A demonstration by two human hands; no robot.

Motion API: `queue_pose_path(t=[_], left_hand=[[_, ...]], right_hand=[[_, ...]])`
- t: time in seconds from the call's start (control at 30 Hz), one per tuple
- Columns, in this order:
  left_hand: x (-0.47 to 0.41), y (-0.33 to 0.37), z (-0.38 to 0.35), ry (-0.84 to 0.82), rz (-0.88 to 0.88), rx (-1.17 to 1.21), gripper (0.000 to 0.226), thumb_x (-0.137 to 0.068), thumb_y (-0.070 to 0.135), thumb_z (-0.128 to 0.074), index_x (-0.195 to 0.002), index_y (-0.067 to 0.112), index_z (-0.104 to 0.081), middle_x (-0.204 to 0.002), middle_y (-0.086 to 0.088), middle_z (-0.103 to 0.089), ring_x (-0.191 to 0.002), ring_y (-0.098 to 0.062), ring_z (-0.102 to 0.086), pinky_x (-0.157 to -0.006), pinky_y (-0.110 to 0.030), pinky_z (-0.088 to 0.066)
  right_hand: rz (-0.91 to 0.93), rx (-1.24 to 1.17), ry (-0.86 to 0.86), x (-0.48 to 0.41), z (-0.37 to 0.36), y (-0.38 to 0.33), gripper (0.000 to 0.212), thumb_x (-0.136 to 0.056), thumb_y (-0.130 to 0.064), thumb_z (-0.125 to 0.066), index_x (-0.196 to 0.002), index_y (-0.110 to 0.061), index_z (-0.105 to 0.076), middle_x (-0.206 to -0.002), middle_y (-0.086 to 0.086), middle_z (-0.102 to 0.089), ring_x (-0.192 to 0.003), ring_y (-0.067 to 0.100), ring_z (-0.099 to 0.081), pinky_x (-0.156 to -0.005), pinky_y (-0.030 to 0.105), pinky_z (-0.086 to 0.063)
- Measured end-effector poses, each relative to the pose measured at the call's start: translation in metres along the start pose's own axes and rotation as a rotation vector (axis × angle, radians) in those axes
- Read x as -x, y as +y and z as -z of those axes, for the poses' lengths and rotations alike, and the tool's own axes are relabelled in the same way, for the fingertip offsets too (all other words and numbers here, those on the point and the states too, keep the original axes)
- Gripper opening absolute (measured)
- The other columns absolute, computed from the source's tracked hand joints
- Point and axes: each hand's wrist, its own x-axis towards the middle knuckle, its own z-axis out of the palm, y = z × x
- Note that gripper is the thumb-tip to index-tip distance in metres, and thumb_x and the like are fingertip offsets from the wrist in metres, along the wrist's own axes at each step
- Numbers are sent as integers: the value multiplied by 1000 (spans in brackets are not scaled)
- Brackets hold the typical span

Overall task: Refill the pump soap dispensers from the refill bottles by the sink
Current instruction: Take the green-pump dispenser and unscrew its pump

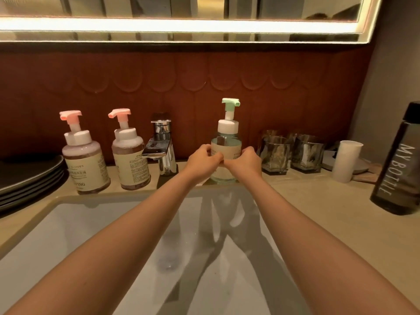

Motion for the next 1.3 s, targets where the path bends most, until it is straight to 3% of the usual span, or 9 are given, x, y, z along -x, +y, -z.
queue_pose_path(t=[0.07,0.17,0.27,0.4,0.57,0.87,1.1,1.3], left_hand=[[16,14,-3,7,-34,-16,41,-92,24,-49,-132,13,-45,-123,-1,-55,-101,-10,-47,-78,-23,-36],[43,32,-16,-40,-61,-41,48,-92,23,-51,-137,13,-37,-126,-3,-54,-100,-11,-48,-74,-21,-40],[74,48,-38,-95,-76,-84,65,-89,31,-57,-142,11,-26,-128,-8,-54,-106,-19,-53,-81,-29,-46],[112,74,-68,-94,-161,-199,74,-83,47,-62,-139,13,-29,-124,-5,-57,-103,-18,-57,-72,-27,-43],[147,103,-96,-101,-183,-228,87,-75,61,-62,-139,12,-29,-133,-6,-52,-116,-24,-53,-90,-39,-48],[181,120,-121,-102,-188,-198,90,-70,64,-65,-137,13,-34,-134,-5,-51,-118,-23,-52,-91,-39,-47],[189,128,-128,-174,-249,-220,83,-71,57,-69,-133,12,-38,-129,-6,-53,-112,-20,-52,-79,-30,-42],[183,137,-129,-443,-226,-90,80,-83,45,-63,-142,9,-24,-141,-9,-41,-125,-23,-43,-94,-32,-37]], right_hand=[[-5,-11,21,15,21,0,78,-69,-36,-82,-128,-6,-41,-126,10,-54,-114,25,-54,-78,30,-46],[-27,-3,35,43,53,9,78,-68,-35,-83,-128,-7,-42,-127,9,-54,-115,25,-55,-85,33,-49],[-37,35,30,76,89,22,72,-69,-32,-82,-126,-8,-44,-125,8,-56,-113,23,-55,-83,31,-48],[-73,53,62,113,137,37,68,-69,-30,-83,-122,-10,-46,-123,7,-58,-112,23,-56,-84,31,-48],[-117,36,115,148,180,49,57,-78,-20,-75,-125,-9,-45,-127,9,-55,-117,26,-53,-93,36,-45],[-164,43,107,185,211,69,66,-71,-27,-82,-122,-10,-44,-126,7,-56,-116,25,-54,-90,35,-48],[-129,32,56,195,232,71,73,-73,-27,-80,-132,-13,-39,-133,5,-52,-121,25,-51,-92,36,-46],[-82,12,97,193,239,73,68,-82,-20,-72,-140,-16,-36,-137,6,-49,-125,27,-47,-98,39,-43]])
